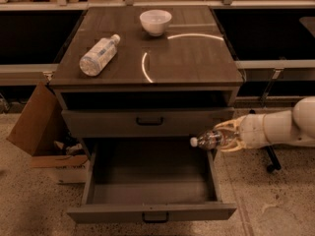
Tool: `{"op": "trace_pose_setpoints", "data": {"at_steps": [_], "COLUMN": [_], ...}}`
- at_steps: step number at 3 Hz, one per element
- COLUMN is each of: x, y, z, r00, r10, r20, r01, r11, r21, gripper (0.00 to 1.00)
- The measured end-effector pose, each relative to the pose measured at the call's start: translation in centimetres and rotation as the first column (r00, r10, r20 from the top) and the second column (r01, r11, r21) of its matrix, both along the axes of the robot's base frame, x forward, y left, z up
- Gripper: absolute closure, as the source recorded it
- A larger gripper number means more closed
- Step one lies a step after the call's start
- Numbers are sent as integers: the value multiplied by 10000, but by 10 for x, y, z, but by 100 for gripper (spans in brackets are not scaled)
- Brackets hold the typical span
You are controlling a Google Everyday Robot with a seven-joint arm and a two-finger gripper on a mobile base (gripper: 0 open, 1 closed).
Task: Pick water bottle from middle drawer and place on counter
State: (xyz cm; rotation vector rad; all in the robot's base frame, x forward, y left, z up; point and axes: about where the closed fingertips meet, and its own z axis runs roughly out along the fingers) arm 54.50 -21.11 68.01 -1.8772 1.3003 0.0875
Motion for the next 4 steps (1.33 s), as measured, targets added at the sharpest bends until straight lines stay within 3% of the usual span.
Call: {"op": "trace_pose_setpoints", "data": {"at_steps": [2, 4], "x": [-7, 2], "y": [-36, -30], "z": [128, 152], "r00": [9923, 9881], "r10": [236, 244], "r20": [1214, 1521], "r01": [-207, -248], "r11": [9995, 9997], "r21": [-249, 7], "gripper": [100, 100]}}
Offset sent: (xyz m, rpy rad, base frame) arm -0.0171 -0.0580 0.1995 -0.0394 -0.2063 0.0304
